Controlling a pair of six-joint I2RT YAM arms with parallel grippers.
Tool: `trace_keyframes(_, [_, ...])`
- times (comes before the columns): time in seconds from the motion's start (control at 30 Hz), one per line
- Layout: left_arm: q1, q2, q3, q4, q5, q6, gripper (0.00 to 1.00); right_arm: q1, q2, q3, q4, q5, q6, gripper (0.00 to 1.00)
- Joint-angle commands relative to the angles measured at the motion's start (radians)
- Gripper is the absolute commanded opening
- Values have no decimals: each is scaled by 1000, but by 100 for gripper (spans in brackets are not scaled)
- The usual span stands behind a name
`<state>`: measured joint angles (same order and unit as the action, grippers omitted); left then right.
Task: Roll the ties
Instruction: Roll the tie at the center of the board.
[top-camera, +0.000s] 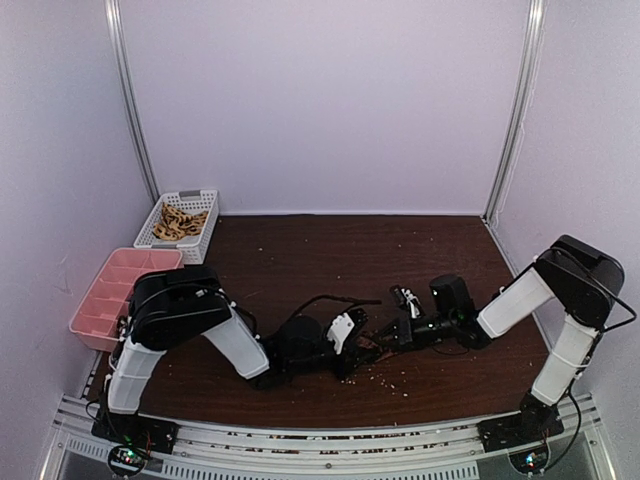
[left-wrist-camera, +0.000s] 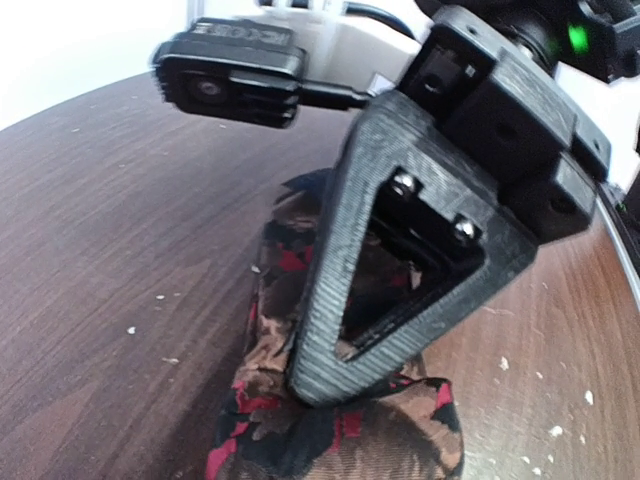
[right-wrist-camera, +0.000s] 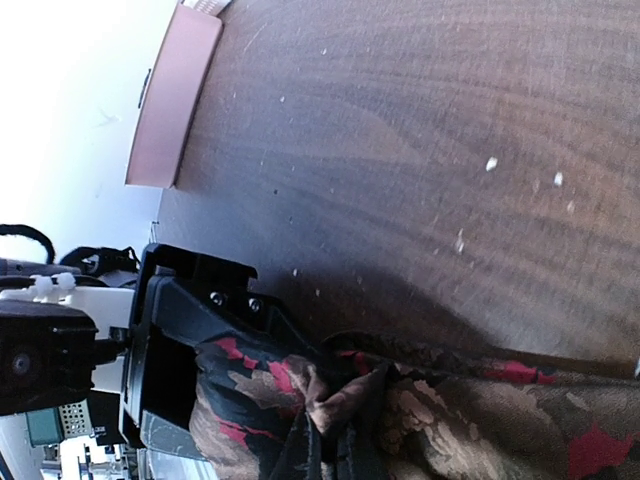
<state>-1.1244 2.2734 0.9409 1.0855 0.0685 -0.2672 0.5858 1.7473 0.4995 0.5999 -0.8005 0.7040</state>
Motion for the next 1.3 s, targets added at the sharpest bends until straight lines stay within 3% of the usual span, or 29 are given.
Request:
trace_keyframes(0.0, [15, -86, -42, -304, 114, 92, 27, 2, -38, -50, -220, 41, -8, 10])
trace_keyframes(0.13, [47, -150, -31, -588, 262, 225, 26, 2, -143, -33, -249, 20, 18, 35])
trace_keyframes(0.3, [98, -199, -15, -833, 336, 374, 25, 2, -241, 24, -363, 37, -1, 40])
trace_keyframes(0.43, [115, -204, 36, -990, 305, 435, 25, 16, -259, 38, -362, 20, 23, 46])
trace_keyframes(0.67, [115, -180, 102, -1050, 267, 396, 27, 106, -199, 52, -257, 15, 114, 49])
trace_keyframes(1.27, [112, -173, 94, -1037, 219, 377, 28, 132, -25, 116, -96, -4, 250, 49])
